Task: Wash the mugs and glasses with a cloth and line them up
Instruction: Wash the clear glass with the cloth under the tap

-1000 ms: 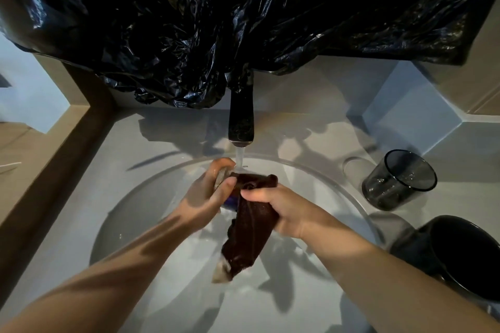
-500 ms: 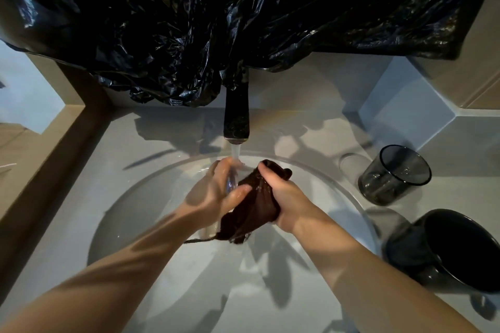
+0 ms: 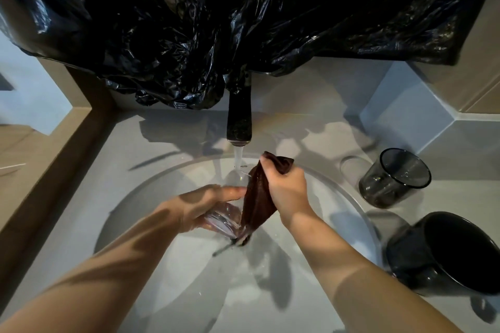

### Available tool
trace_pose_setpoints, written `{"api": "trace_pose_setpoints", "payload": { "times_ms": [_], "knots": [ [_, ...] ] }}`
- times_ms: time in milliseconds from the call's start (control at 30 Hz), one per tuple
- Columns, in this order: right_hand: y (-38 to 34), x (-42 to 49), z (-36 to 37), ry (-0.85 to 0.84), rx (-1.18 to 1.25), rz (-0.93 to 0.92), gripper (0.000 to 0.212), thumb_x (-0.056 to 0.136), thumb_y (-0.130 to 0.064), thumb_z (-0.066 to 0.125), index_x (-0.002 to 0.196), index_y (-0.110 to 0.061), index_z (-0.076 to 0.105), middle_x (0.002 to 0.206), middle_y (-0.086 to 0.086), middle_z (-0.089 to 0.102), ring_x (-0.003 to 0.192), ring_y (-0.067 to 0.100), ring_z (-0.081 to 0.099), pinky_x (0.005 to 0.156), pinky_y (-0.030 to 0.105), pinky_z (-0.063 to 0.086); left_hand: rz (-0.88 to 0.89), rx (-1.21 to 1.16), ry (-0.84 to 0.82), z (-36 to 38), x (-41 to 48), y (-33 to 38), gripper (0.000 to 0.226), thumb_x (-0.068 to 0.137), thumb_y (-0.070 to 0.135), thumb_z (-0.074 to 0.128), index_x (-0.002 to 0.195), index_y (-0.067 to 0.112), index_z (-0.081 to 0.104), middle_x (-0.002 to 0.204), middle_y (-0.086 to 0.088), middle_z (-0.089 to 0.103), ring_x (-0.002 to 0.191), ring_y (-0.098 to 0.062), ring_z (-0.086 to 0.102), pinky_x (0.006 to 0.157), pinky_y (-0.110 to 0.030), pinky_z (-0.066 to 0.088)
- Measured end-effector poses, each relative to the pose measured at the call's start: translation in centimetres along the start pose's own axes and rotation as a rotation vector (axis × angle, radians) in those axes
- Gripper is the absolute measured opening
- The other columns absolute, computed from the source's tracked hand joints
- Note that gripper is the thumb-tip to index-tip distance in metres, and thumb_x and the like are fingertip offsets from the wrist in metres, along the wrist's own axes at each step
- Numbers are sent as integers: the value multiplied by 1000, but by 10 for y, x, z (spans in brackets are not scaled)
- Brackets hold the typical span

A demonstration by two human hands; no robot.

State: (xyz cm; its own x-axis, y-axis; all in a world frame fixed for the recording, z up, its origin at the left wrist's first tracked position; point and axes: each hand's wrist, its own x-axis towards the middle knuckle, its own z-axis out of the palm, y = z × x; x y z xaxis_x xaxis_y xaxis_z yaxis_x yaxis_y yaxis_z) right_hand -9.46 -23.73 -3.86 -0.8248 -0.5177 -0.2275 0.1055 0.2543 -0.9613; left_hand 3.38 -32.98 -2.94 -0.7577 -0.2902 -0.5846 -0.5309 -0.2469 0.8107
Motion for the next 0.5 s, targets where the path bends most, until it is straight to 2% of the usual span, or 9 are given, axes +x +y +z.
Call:
{"api": "trace_pose_setpoints", "payload": {
  "times_ms": [67,133,233,267,400,500],
  "knots": [
    [-2,1,-9,54,-53,-21,24,86,-32,67,82,-9,67,76,3,66,84,26,64,76,30,48,88,44,131,-2,-3,-3,43,61,40,67,96,15,61,83,-3,65,80,-19,62,81,-36,50],
    [-2,0,-14,73,-58,-8,22,86,-32,67,83,-11,66,74,1,64,84,26,63,78,30,49,173,147,216,-3,-1,-7,53,60,38,74,103,13,57,93,-9,63,87,-23,61,78,-33,48],
    [-1,-3,-15,62,-45,40,19,84,-33,69,83,-14,66,73,-3,64,84,24,63,79,31,51,173,144,353,3,6,-11,64,68,13,83,117,20,42,106,-8,58,92,-18,59,77,-32,51],
    [-1,-4,-15,58,-39,49,19,84,-34,69,85,-15,67,73,-4,64,83,22,62,77,29,48,196,157,384,6,7,-11,72,67,11,84,121,23,38,108,-5,57,96,-17,58,80,-32,51],
    [-4,-6,-20,64,-41,48,17,84,-34,69,85,-18,65,74,-8,61,81,18,58,74,23,40,300,240,548,17,12,-7,90,62,15,87,132,26,32,109,5,55,100,-17,55,79,-23,44],
    [-5,-7,-24,62,-35,24,14,83,-32,70,78,-22,62,73,-9,61,82,19,60,79,27,46,314,284,609,23,15,2,90,61,17,89,133,22,35,112,6,51,103,-17,53,84,-25,39]
  ]
}}
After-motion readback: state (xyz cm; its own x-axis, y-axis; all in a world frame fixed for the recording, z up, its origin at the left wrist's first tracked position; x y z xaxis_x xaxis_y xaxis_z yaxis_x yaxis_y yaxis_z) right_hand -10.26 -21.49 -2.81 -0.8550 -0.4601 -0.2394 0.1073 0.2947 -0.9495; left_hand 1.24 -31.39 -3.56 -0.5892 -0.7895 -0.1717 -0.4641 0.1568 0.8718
